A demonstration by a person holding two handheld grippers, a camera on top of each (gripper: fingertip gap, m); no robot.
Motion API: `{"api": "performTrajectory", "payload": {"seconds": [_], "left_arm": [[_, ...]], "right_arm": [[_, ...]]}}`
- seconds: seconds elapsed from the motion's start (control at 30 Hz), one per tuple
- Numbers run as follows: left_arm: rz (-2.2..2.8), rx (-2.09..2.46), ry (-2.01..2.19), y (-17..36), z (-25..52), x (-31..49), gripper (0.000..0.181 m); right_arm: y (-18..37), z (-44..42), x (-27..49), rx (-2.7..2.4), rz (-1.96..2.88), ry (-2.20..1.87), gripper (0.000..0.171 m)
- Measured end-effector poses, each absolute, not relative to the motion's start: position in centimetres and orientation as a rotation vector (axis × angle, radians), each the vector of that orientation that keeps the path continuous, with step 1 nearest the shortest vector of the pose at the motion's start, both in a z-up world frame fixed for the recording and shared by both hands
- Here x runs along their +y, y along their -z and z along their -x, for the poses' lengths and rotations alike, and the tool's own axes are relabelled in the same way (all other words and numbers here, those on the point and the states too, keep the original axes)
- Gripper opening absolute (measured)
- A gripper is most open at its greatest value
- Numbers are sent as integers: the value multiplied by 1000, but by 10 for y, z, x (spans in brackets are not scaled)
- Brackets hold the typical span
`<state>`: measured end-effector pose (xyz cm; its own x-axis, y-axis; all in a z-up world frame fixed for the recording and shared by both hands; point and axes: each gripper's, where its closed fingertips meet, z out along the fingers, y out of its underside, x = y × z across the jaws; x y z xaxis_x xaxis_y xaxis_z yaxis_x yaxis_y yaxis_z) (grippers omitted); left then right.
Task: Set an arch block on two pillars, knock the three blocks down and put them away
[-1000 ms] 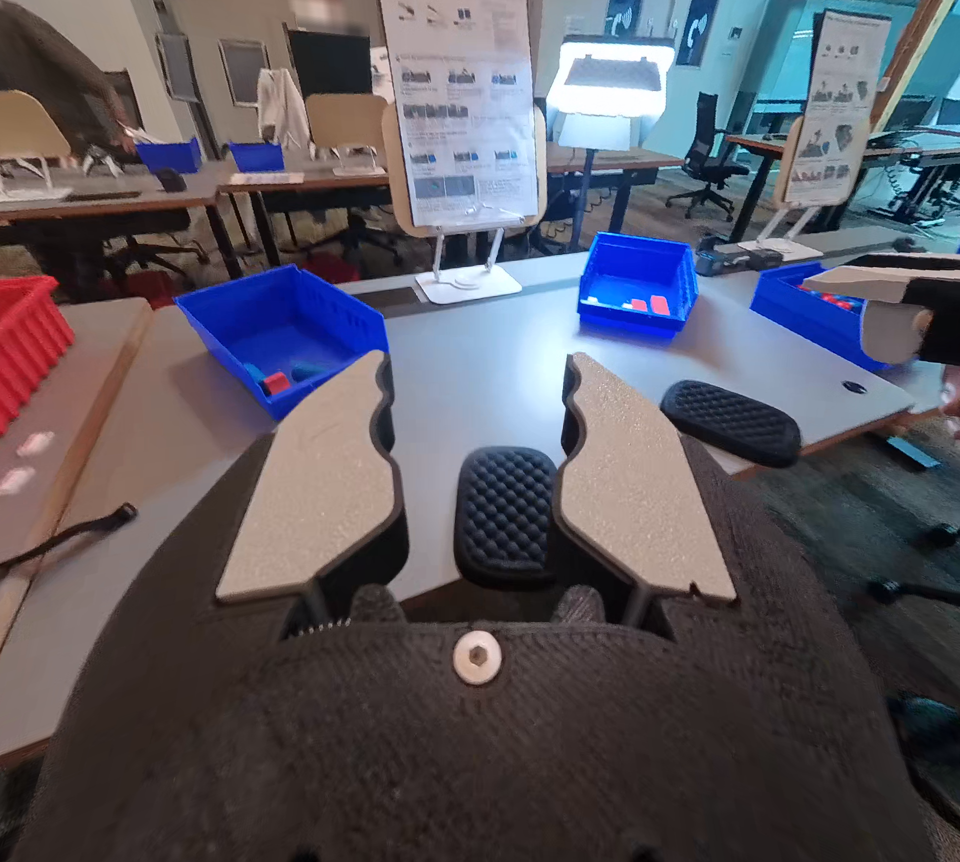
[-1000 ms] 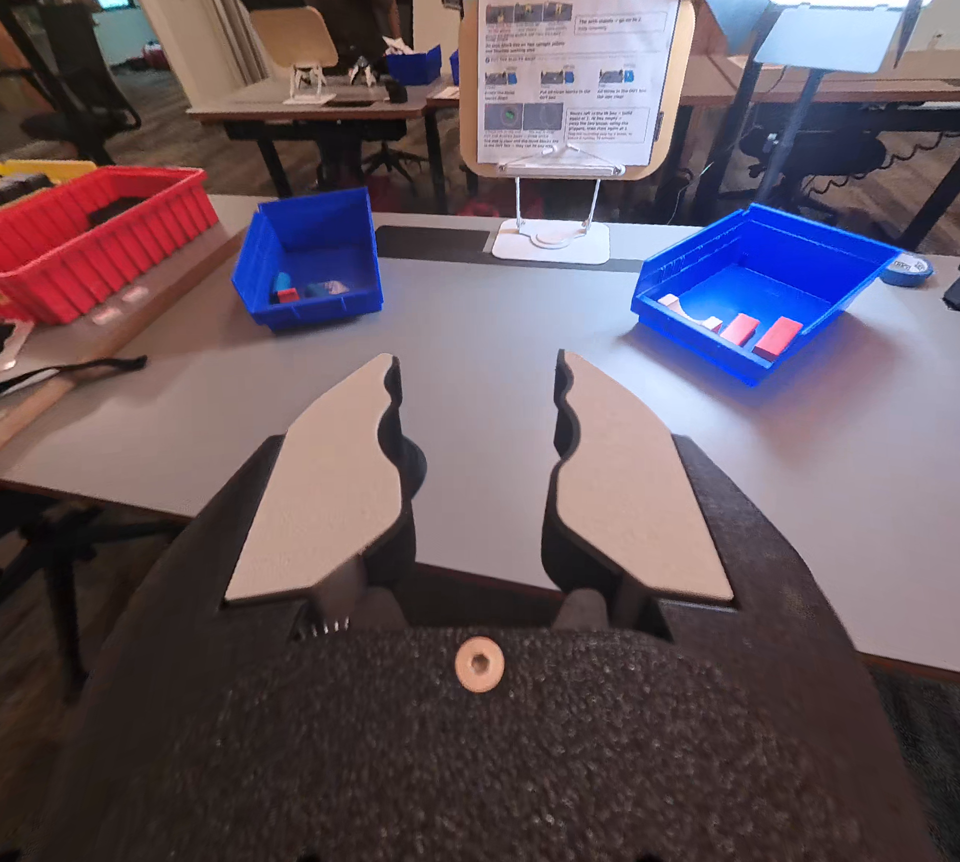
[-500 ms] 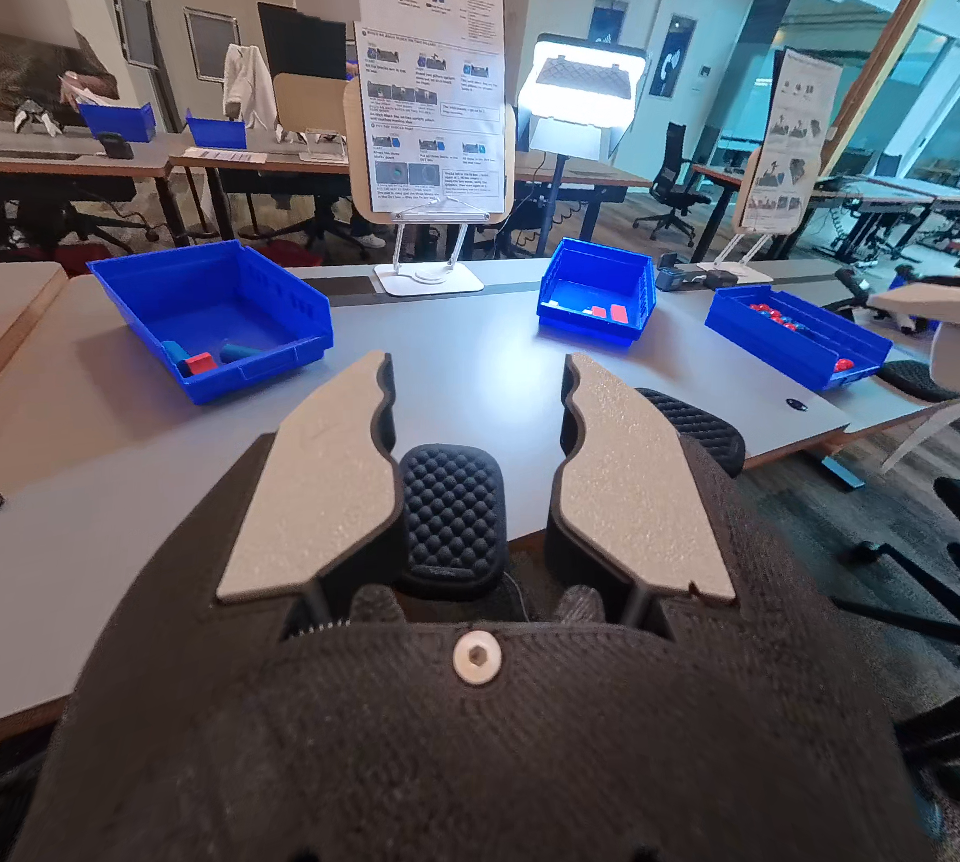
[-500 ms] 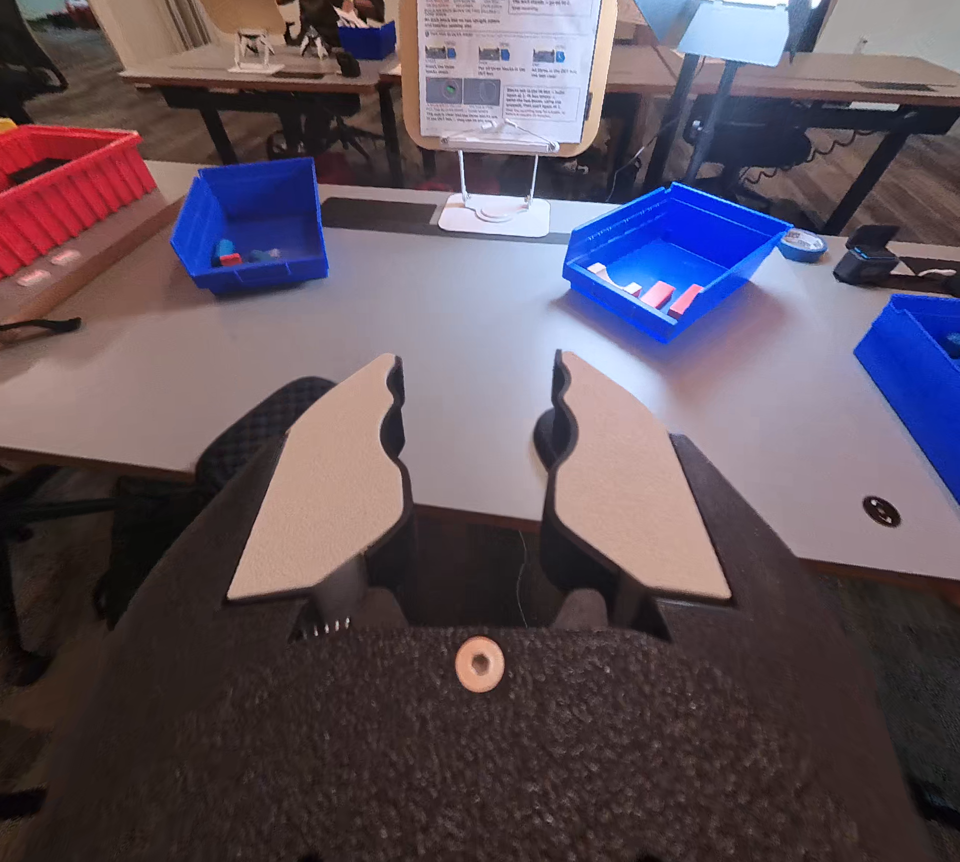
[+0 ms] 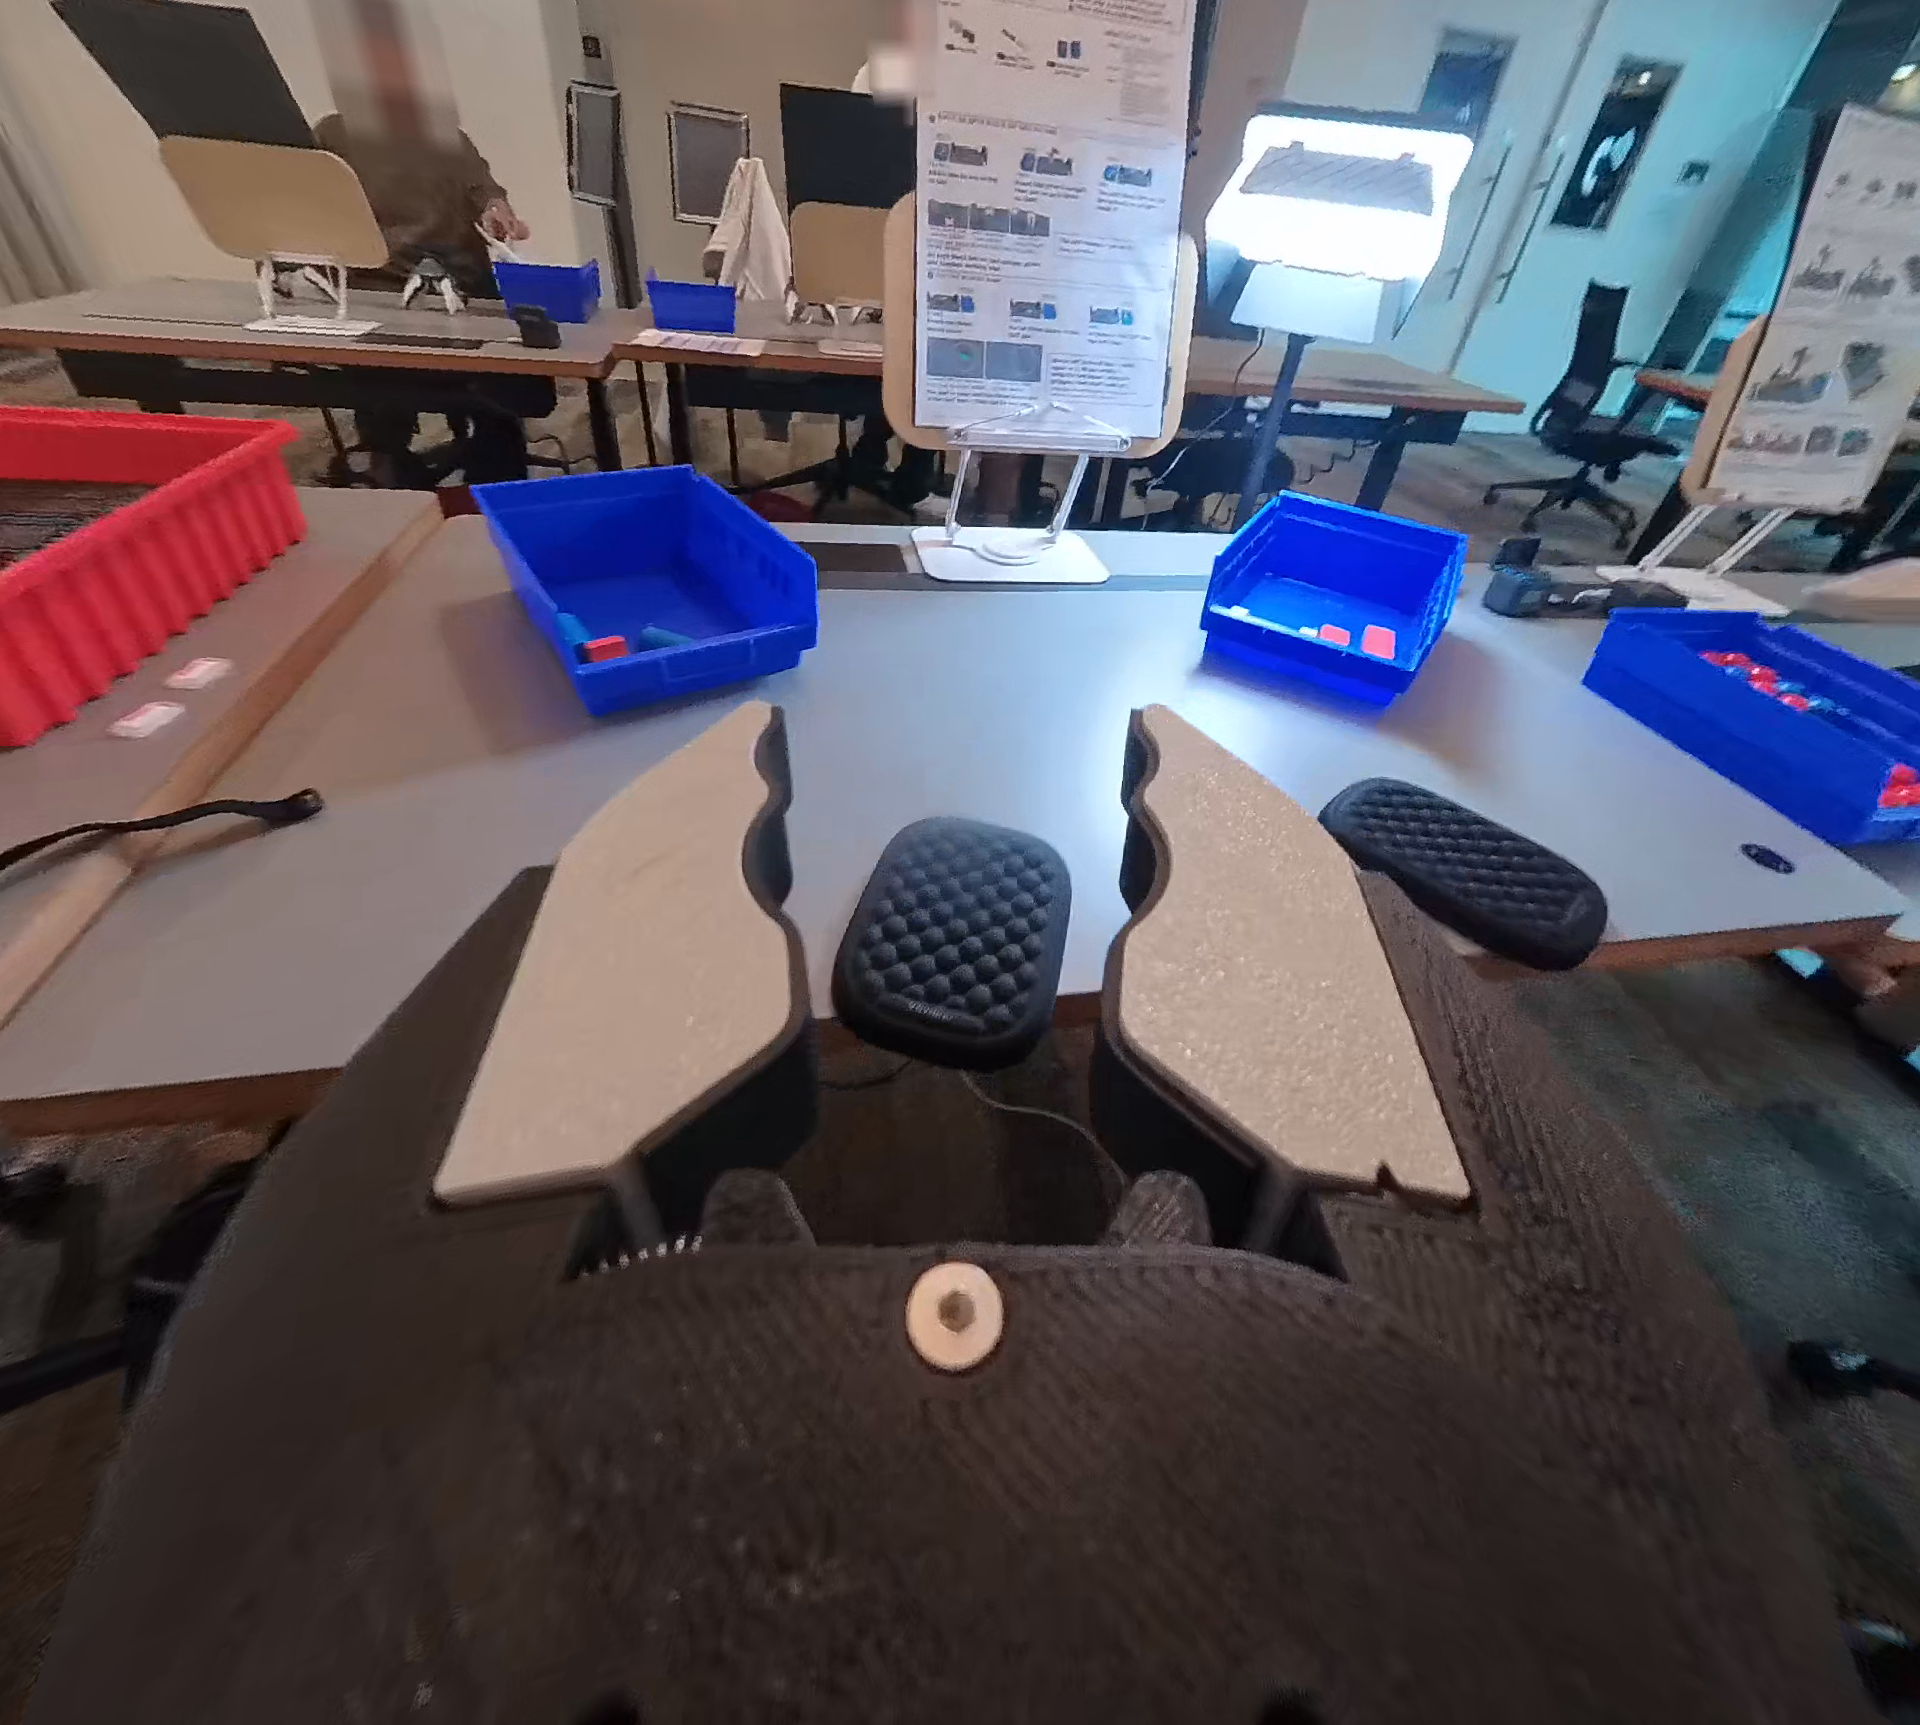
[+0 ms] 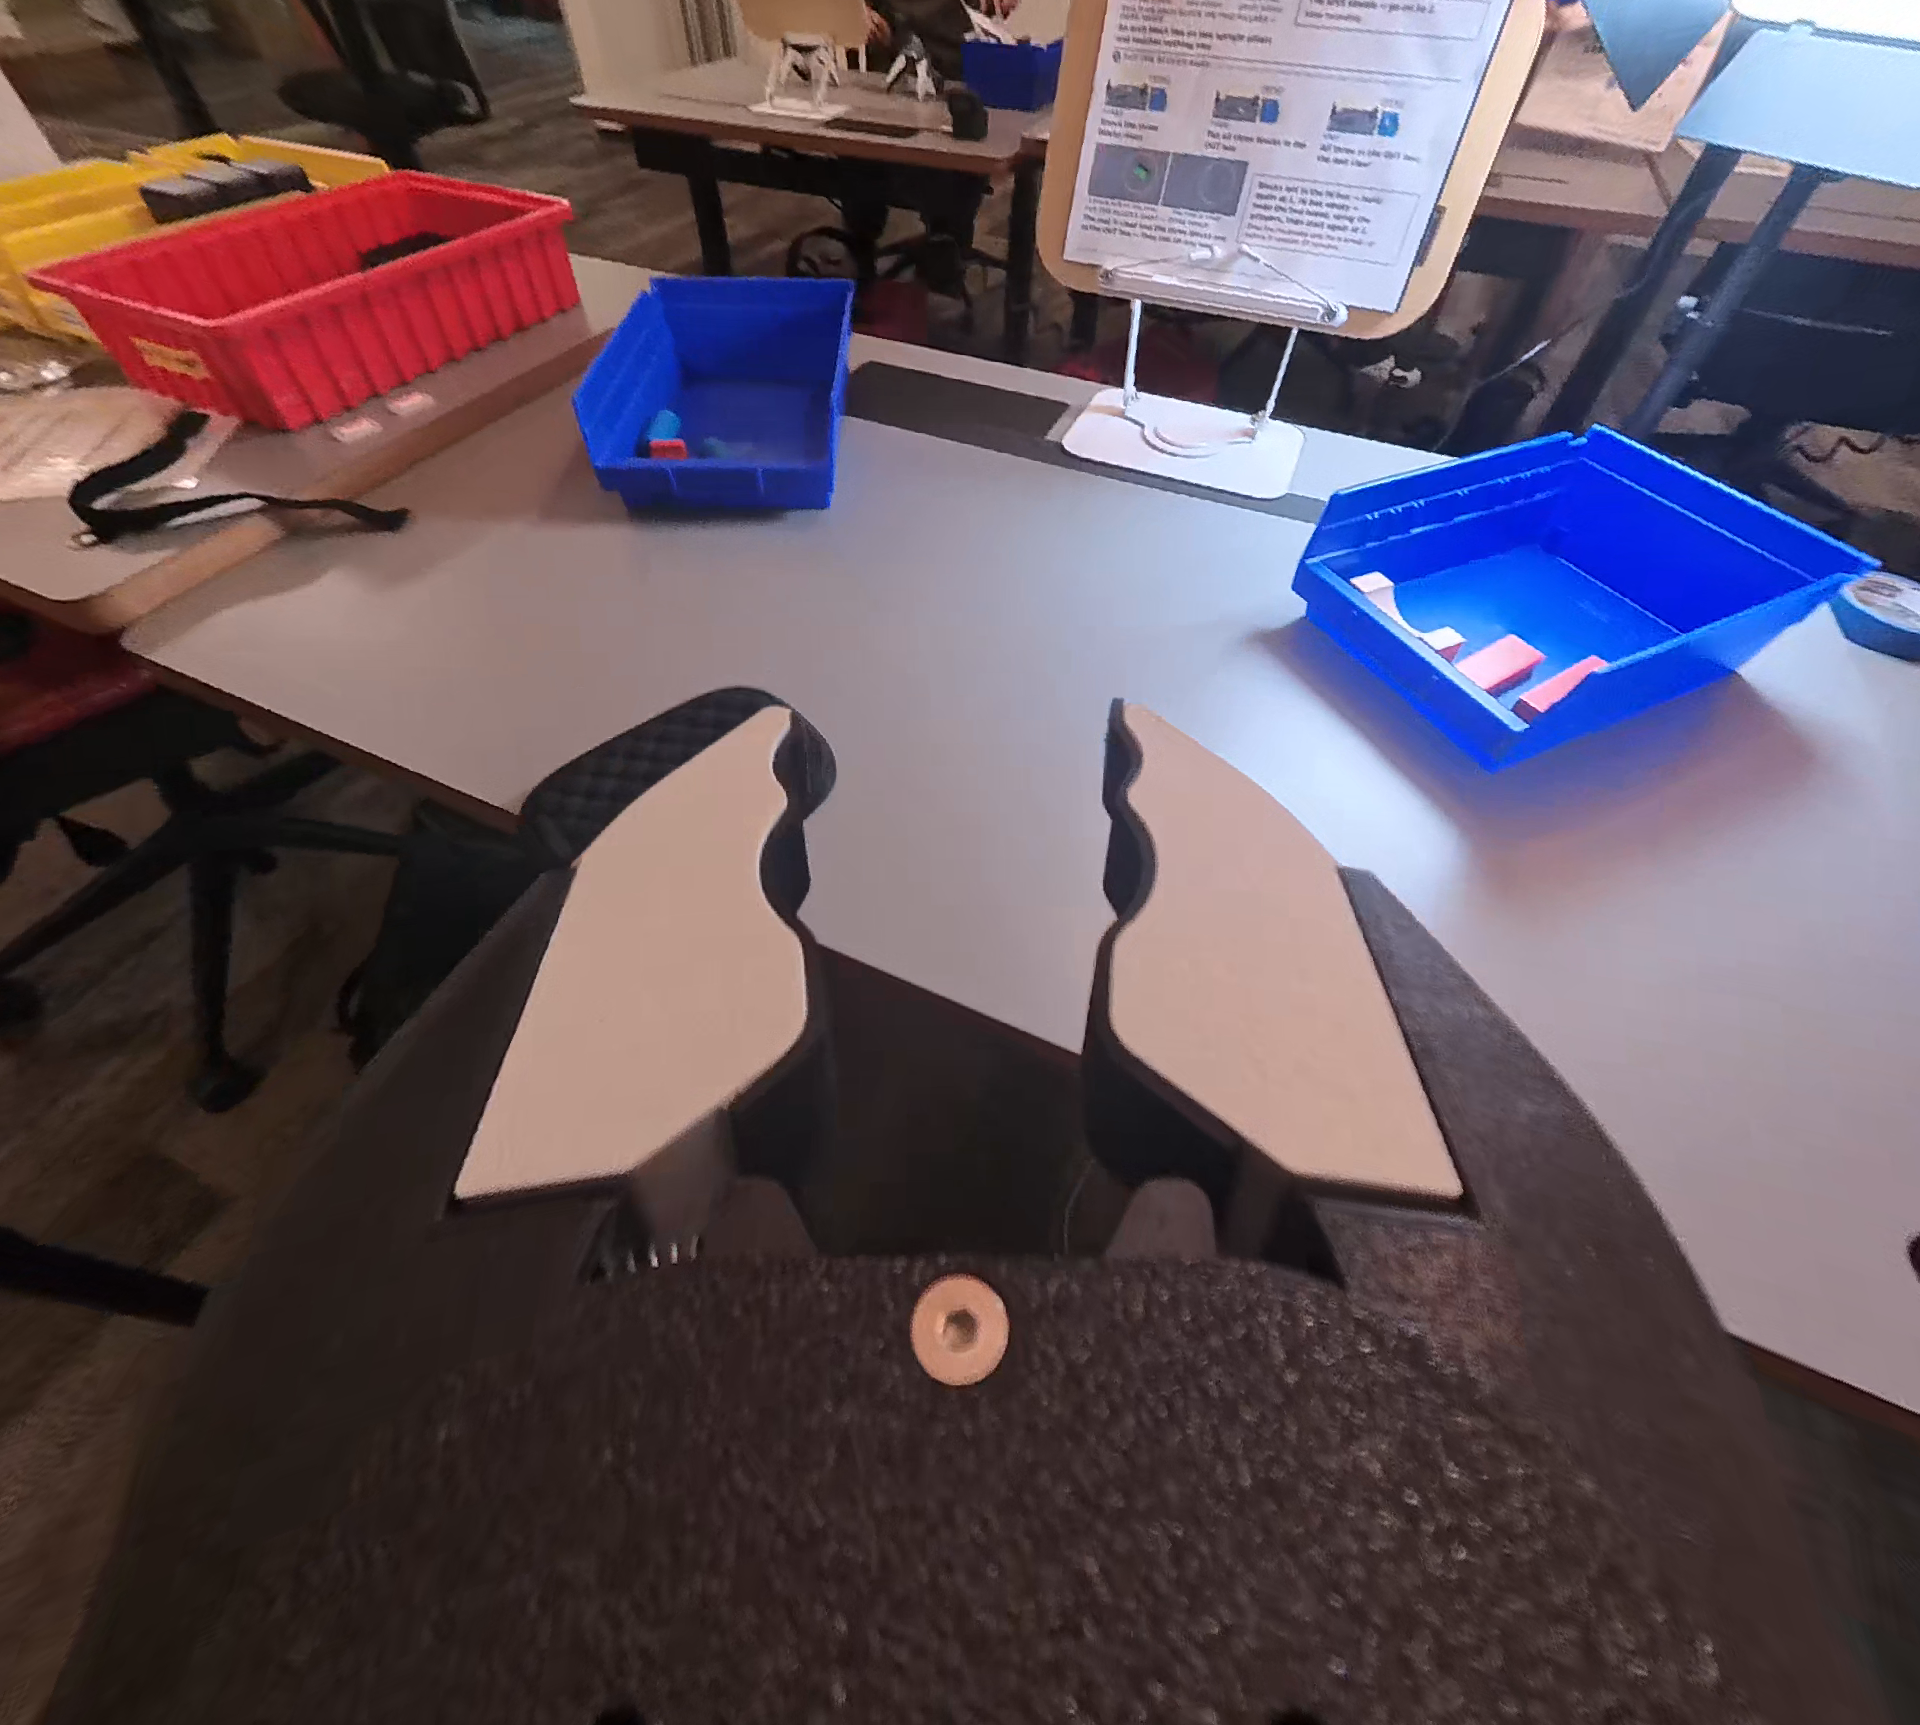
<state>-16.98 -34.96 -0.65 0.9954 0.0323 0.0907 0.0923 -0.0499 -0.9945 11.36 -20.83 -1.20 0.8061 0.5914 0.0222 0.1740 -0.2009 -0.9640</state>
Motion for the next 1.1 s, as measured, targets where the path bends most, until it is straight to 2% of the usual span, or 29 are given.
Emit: {"api": "performTrajectory", "payload": {"seconds": [0.23, 0.53, 0.73, 1.1], "left_arm": [[1721, -5, 25, 24, 142, -370, 61], [1715, 114, 156, 65, 87, -346, 59], [1660, 110, 195, 124, 91, -351, 60], [1592, 65, 10, 229, 138, -488, 59]], "right_arm": [[41, -130, -208, -557, 1758, -479, 55], [102, -195, -246, -550, 1833, -358, 55], [153, -195, -276, -561, 1832, -344, 55], [250, -129, -346, -733, 1639, -498, 56]]}}
